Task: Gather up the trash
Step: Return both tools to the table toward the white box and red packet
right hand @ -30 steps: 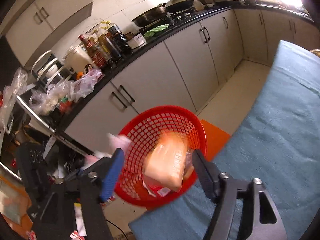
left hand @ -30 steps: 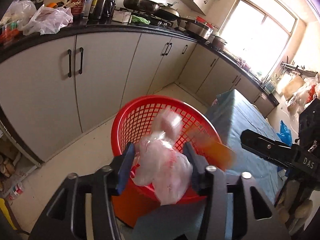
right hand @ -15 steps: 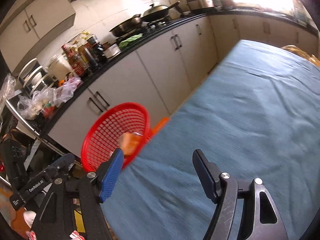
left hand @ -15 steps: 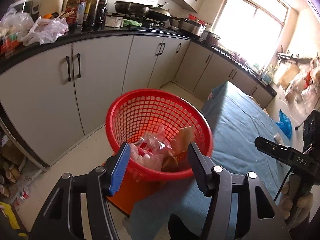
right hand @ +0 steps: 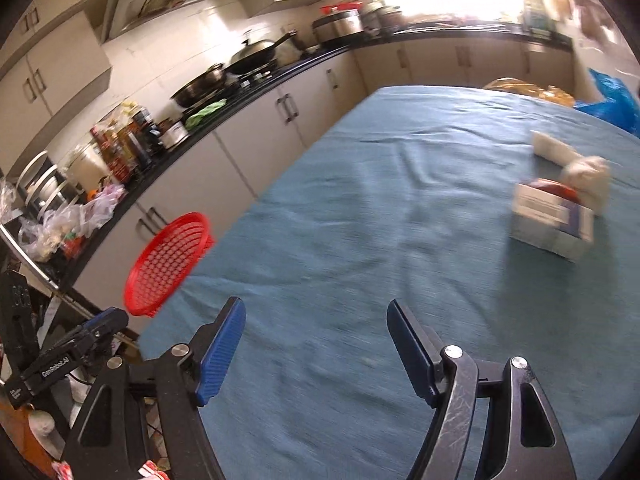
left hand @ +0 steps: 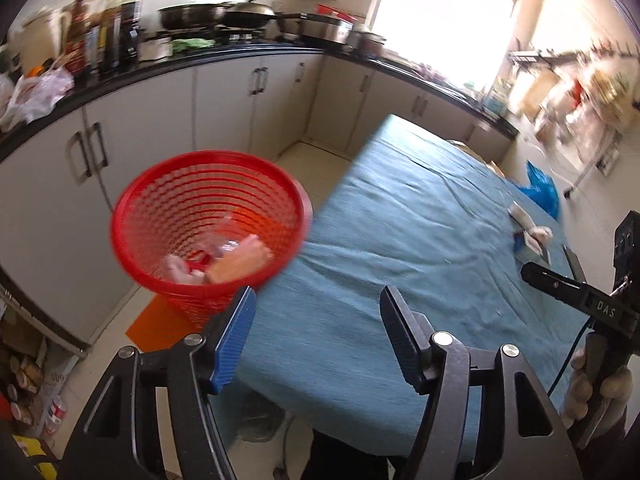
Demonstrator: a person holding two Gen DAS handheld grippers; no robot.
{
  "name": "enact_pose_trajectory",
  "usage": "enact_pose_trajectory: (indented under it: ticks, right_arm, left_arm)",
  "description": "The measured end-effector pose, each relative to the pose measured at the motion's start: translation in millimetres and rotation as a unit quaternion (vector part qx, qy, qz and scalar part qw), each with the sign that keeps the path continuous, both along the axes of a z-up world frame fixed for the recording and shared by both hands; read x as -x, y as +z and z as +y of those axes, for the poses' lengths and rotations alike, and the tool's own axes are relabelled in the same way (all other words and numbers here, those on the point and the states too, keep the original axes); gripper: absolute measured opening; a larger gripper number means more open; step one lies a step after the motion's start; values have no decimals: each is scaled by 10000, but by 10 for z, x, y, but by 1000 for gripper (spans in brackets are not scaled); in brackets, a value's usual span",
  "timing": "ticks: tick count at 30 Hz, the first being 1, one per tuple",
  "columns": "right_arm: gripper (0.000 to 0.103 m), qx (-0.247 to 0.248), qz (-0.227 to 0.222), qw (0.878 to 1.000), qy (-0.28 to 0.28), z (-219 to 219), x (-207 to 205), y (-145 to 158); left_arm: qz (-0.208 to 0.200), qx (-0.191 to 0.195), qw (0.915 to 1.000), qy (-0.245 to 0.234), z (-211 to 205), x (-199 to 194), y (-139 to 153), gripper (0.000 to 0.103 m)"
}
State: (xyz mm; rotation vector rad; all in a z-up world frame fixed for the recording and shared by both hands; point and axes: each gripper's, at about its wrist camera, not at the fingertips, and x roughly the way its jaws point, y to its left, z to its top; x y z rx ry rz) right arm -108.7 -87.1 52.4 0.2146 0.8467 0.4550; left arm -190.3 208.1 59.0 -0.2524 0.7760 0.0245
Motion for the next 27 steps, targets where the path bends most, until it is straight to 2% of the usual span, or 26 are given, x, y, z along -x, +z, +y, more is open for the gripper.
enact_pose_trajectory:
  ticks: [10,18,21,27]
  right_arm:
    - [78,-111,60,9953,-963,-1157,162,-126]
    - [78,-136,-16,9816,-1907,-1974,9,-56]
    - [78,-299,16,9804,-1950,-2072,-176,-44]
    - [78,-549,63,9837,-1712,-1931,-733,-89]
  left_arm:
    - [217,-304,9968,-713,-800,-222,-122,66]
    - [407,-429,9922,-1094,-1296,-507,-332,66]
    - [552,-437,9906,-1173,-1424,-614,-432,66]
    - [614,-582,9895,-1174,-1542,-698,-506,67]
